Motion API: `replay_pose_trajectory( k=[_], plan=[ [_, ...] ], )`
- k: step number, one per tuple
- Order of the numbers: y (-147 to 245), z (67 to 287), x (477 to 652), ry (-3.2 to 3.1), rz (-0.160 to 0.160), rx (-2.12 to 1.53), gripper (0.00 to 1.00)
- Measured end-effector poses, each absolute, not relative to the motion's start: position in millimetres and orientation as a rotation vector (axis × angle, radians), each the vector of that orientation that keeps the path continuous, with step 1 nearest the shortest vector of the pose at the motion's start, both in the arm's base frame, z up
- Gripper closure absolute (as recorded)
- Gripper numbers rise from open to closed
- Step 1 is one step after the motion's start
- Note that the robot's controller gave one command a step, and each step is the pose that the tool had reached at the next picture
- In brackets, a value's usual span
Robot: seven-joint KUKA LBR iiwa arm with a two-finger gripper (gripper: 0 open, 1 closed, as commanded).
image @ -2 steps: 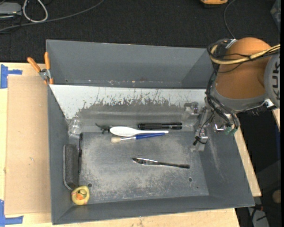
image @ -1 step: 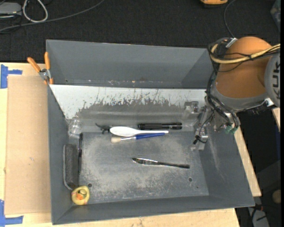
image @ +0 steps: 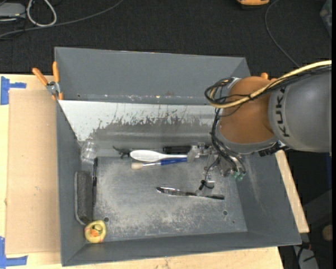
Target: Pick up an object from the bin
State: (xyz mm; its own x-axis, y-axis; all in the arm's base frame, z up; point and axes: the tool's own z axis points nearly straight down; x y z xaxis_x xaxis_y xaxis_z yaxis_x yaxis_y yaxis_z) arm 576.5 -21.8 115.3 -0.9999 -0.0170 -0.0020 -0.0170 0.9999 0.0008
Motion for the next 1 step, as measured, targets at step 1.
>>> replay_pose_trajectory(
  k=[1],
  plan=[
    [-13.8, 103.5, 571.3, 3.139, 0.0, -0.119, 0.0]
  ],
)
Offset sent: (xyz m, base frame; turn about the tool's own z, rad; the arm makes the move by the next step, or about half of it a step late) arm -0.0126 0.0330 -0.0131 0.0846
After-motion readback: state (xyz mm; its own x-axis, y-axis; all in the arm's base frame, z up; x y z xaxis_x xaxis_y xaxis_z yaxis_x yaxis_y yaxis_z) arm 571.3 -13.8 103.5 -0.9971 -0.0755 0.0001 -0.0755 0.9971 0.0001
